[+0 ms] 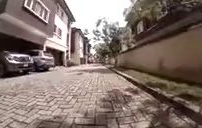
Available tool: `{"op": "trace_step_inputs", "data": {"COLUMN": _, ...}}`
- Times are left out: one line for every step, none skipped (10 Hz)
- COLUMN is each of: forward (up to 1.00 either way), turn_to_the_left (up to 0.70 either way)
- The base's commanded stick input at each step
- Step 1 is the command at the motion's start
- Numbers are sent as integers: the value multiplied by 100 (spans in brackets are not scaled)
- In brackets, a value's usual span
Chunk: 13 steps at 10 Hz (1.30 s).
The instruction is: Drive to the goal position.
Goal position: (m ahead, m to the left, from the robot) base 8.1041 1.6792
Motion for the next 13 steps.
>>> {"op": "trace_step_inputs", "data": {"forward": 50, "turn_to_the_left": 0}}
{"op": "trace_step_inputs", "data": {"forward": 50, "turn_to_the_left": 0}}
{"op": "trace_step_inputs", "data": {"forward": 50, "turn_to_the_left": 0}}
{"op": "trace_step_inputs", "data": {"forward": 50, "turn_to_the_left": 0}}
{"op": "trace_step_inputs", "data": {"forward": 50, "turn_to_the_left": 0}}
{"op": "trace_step_inputs", "data": {"forward": 50, "turn_to_the_left": 0}}
{"op": "trace_step_inputs", "data": {"forward": 50, "turn_to_the_left": 0}}
{"op": "trace_step_inputs", "data": {"forward": 50, "turn_to_the_left": 0}}
{"op": "trace_step_inputs", "data": {"forward": 50, "turn_to_the_left": 0}}
{"op": "trace_step_inputs", "data": {"forward": 50, "turn_to_the_left": 0}}
{"op": "trace_step_inputs", "data": {"forward": 50, "turn_to_the_left": 0}}
{"op": "trace_step_inputs", "data": {"forward": 50, "turn_to_the_left": 0}}
{"op": "trace_step_inputs", "data": {"forward": 50, "turn_to_the_left": 0}}
